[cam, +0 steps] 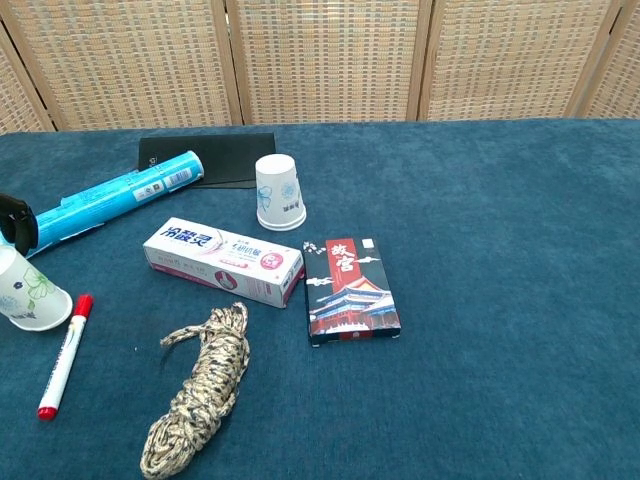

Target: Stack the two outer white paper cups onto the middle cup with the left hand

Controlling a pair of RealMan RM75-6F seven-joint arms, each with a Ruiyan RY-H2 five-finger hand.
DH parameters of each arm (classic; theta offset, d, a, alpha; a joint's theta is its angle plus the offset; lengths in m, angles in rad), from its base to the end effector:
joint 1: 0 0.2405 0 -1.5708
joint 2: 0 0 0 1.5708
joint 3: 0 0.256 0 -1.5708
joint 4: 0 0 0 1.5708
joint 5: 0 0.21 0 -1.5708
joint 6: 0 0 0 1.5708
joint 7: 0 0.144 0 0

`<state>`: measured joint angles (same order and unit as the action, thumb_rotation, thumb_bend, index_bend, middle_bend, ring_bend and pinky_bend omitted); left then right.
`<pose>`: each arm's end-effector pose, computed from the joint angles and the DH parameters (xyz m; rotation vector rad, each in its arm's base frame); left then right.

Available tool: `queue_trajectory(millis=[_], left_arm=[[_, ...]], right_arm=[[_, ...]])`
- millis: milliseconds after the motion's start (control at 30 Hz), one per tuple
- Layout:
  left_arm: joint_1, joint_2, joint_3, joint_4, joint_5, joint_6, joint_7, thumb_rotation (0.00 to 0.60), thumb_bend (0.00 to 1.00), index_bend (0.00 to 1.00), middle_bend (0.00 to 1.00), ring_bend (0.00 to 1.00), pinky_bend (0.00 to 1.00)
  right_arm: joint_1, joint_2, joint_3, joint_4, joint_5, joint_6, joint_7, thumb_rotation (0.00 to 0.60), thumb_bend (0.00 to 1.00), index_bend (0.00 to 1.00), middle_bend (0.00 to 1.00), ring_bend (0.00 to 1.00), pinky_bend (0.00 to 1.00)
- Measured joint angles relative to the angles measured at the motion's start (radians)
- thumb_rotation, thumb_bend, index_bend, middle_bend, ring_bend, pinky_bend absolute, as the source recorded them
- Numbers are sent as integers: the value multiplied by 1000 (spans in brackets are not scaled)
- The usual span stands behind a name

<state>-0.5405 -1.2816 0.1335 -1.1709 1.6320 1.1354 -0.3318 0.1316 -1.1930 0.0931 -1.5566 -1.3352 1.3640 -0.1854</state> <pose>-0.3072 0.2958 0.0850 -1.9674 -0.9190 -0.8165 -0.3309 -0.2039 0.1389 1.3697 -0.8919 0.6962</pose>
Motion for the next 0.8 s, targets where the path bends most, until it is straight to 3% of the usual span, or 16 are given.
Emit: queue_trajectory(millis=[167,367,600,800], left_arm=[[-22,38,-27,-49,0,4,-24,600,59,526,397,376,410],[-136,108,-122,-168,-35,-75,-10,600,57,519,397,376,410],[-333,108,-254,-226,-237,-362,170,600,58,511,397,376,405],[-458,0,-326,-167,-453,-477,366,600,57,510,397,376,403]], right_arm=[[1,-1,-2,-1,-3,-1,-1,600,0,0,0,0,0],[3,-4,-3,-4,-8,-1,-8,600,0,0,0,0,0],[4,-4,0,2,5,-8,-6,600,0,0,0,0,0],[4,-1,6,8,16,-11,4,600,0,0,0,0,0]])
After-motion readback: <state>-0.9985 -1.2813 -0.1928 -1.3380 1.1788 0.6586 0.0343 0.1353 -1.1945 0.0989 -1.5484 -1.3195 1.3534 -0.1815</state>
